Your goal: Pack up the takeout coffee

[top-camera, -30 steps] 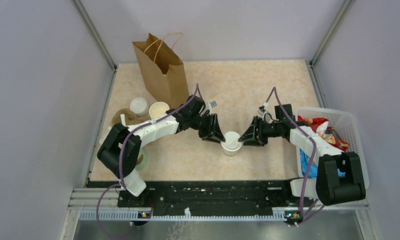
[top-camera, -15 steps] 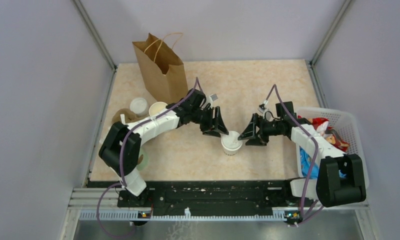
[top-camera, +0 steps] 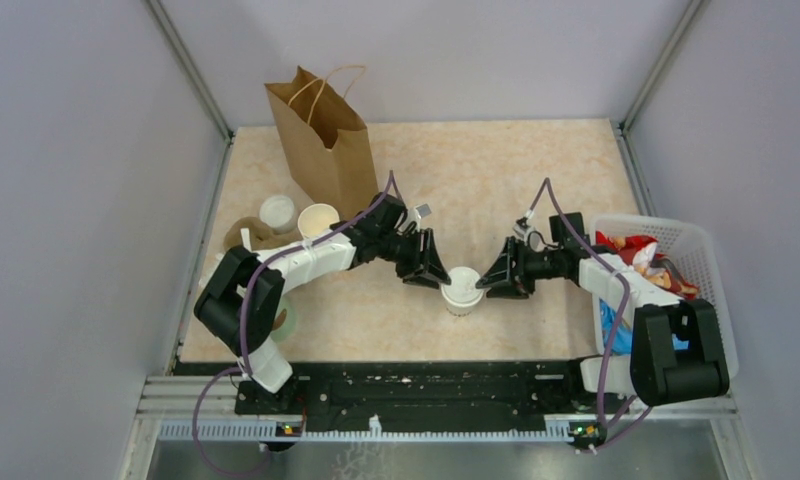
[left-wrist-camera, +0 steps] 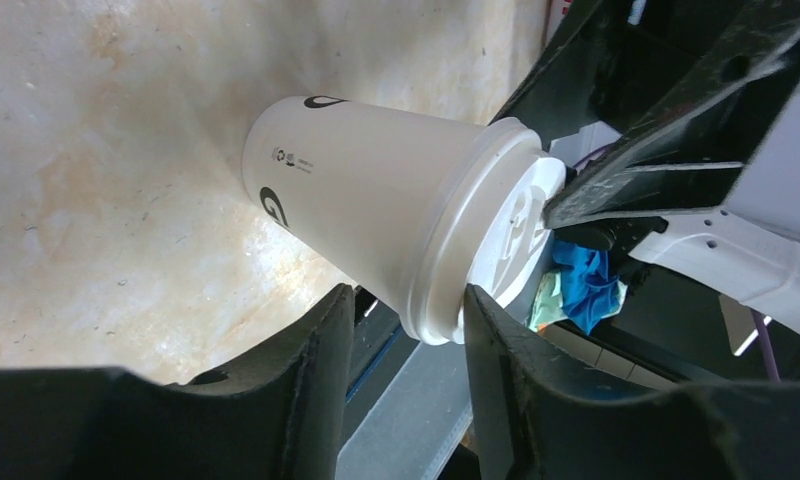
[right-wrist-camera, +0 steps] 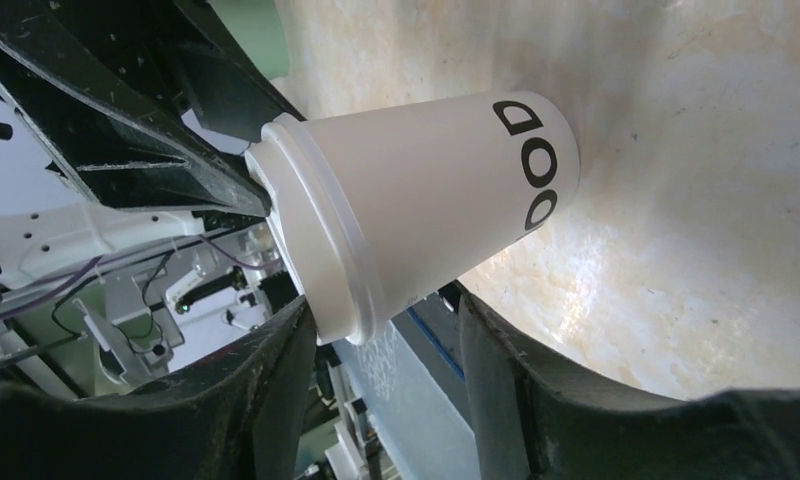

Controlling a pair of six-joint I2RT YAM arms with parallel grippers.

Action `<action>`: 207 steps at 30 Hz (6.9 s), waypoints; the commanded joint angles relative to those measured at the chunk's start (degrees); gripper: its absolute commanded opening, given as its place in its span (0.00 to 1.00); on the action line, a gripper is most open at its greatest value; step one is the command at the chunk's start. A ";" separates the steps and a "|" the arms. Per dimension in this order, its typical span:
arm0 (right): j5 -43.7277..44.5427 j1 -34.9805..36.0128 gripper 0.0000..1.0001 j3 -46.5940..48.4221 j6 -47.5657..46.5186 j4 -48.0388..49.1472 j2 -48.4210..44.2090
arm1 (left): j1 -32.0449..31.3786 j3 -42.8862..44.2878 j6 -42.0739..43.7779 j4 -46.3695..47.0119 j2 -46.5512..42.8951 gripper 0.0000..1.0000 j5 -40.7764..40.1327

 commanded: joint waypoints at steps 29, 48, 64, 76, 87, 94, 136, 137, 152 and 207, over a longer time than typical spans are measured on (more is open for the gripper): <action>4.62 4.78 0.71 5.35 -1.80 -8.66 -4.83 | -0.36 3.71 -0.36 -6.11 -3.85 0.61 -3.60; 15.09 4.65 0.51 6.24 -5.50 -8.47 -4.39 | -0.45 -4.87 -1.08 -4.00 -8.30 0.46 -4.77; 8.87 7.52 0.58 -0.22 2.00 -0.61 -5.27 | -1.54 -1.50 -1.84 -0.39 -1.82 0.68 -2.35; 12.24 5.33 0.52 0.32 -0.73 -2.48 -5.02 | -1.51 -5.09 0.33 -3.43 -3.07 0.52 -6.89; 7.06 5.33 0.62 3.29 2.59 0.40 -3.79 | -1.51 0.40 -1.27 -2.77 -1.60 0.64 -5.31; 11.34 5.33 0.54 4.19 -1.03 -3.55 -3.26 | -1.51 -1.25 0.99 -4.29 -1.53 0.50 -6.45; 64.76 43.91 0.91 42.23 -10.32 -37.65 14.42 | -1.36 1.01 2.49 -18.68 -39.17 0.98 -35.46; 64.95 43.91 0.90 42.16 -10.30 -37.64 14.59 | -1.39 1.14 2.50 -18.61 -39.00 0.98 -35.27; 67.37 43.58 0.84 34.31 -9.11 -33.45 14.76 | -1.33 1.90 1.98 -17.25 -36.66 0.98 -33.53; 70.29 4.28 0.99 37.59 -14.50 -37.46 -1.13 | 0.08 29.86 15.02 -32.64 -28.48 0.99 -42.44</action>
